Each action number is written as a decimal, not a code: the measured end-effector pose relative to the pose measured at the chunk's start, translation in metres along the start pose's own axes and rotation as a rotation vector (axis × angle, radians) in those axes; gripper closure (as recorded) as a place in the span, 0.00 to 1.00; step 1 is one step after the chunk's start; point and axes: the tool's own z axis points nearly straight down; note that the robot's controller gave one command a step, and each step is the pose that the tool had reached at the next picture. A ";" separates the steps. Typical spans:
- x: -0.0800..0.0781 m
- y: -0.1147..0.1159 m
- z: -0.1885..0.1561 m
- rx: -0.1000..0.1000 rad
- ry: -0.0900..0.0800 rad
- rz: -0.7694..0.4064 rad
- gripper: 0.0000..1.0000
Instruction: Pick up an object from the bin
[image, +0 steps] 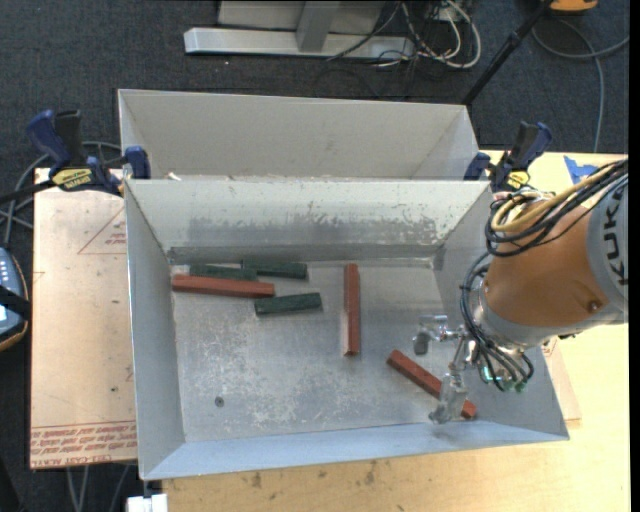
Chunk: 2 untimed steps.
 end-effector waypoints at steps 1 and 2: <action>-0.033 0.048 0.056 -0.001 -0.005 -0.136 0.00; -0.149 -0.006 -0.069 0.003 -0.023 0.011 0.00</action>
Offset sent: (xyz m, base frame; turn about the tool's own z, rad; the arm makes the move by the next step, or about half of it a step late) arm 0.0323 0.0446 -0.0540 -0.1343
